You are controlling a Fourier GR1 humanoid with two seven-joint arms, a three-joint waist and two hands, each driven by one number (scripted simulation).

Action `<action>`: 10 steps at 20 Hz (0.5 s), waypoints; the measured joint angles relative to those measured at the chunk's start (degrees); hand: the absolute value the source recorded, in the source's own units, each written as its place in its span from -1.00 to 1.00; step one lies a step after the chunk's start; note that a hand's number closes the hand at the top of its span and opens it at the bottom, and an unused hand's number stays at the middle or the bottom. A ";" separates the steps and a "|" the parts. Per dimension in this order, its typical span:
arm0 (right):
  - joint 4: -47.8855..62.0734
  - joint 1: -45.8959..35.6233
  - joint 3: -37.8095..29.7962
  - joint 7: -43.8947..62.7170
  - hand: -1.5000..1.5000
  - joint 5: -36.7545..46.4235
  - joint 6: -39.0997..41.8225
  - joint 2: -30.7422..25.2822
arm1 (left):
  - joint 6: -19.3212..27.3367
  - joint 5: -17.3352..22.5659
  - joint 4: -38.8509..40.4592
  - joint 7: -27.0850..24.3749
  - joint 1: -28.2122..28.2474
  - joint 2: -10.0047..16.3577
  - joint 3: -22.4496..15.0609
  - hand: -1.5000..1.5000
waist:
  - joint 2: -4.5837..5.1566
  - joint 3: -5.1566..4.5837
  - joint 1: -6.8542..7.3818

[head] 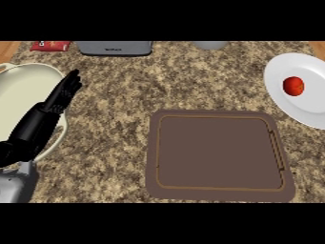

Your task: Pick the tomato from the tray and place it in the plate

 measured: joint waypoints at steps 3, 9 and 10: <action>0.48 1.52 -0.84 0.45 -1.00 -0.79 2.82 -3.03 | 0.20 -0.55 0.01 0.53 -0.48 -0.51 -0.21 0.00 | 0.10 0.04 0.19; -0.21 5.16 -1.23 0.52 -1.00 -1.23 5.52 -7.05 | -0.62 -0.47 0.10 0.22 0.01 -0.36 0.52 0.00 | 0.13 0.07 0.28; -0.42 5.88 -1.23 0.30 -1.00 -1.24 5.78 -7.50 | -0.73 -0.35 -0.15 0.62 -0.07 -0.39 0.55 0.00 | 0.12 0.09 0.26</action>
